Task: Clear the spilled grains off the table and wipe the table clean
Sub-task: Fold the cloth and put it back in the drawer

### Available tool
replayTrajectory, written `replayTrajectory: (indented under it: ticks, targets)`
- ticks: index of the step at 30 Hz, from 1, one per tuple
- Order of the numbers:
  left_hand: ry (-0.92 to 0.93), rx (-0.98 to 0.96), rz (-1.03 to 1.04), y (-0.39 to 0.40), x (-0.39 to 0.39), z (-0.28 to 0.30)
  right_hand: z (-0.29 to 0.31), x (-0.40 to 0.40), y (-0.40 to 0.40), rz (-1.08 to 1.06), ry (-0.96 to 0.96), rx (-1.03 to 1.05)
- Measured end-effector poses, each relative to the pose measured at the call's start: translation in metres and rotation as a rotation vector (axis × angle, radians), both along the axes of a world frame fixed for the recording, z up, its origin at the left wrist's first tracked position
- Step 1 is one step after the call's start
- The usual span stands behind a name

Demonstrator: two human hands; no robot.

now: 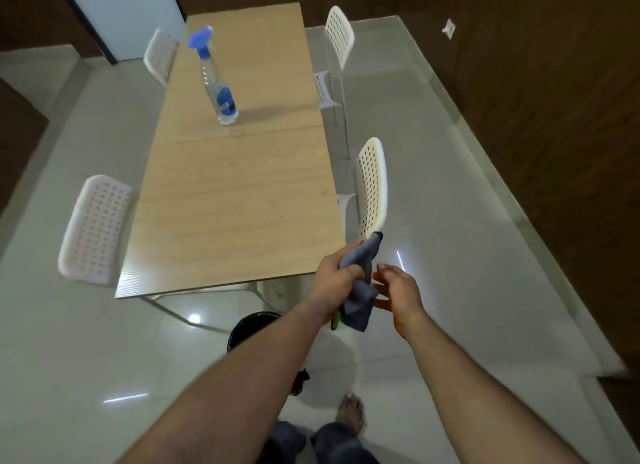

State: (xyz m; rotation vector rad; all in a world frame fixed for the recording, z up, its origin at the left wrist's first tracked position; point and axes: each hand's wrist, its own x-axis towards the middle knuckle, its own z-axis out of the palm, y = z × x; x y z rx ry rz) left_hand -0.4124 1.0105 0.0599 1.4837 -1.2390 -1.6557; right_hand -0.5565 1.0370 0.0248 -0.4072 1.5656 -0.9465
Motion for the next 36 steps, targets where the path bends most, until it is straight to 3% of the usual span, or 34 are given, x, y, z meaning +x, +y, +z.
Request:
replayTrajectory:
  ticks: [5, 10, 13, 20, 27, 31, 33, 36]
  targets:
    - [0.345, 0.027, 0.153, 0.023, 0.054, 0.063, 0.076, 0.034, 0.005, 0.255, -0.266, -0.066]
    - [0.449, 0.026, 0.229, 0.038, 0.123, 0.103, 0.116, 0.09, 0.005, 0.403, -0.291, -0.145]
    - [0.414, 0.076, 0.232, 0.052, 0.178, 0.117, 0.133, 0.137, 0.001, 0.409, -0.237, -0.184]
    - [0.055, 0.028, 0.271, 0.078, 0.305, 0.121, 0.174, 0.263, -0.002, 0.486, -0.113, -0.3]
    - [0.058, -0.114, 0.423, 0.086, 0.419, 0.133, 0.206, 0.401, 0.0, 0.576, 0.015, -0.366]
    - [0.174, -0.145, 0.417, 0.101, 0.467, 0.146, 0.218, 0.465, 0.003, 0.618, -0.061, -0.36]
    - [0.328, -0.13, 0.353, 0.104, 0.491, 0.15, 0.224, 0.493, 0.006, 0.695, -0.143, -0.334]
    - [0.502, 0.001, 0.469, 0.101, 0.518, 0.148, 0.227, 0.522, 0.004, 0.72, -0.159, -0.35]
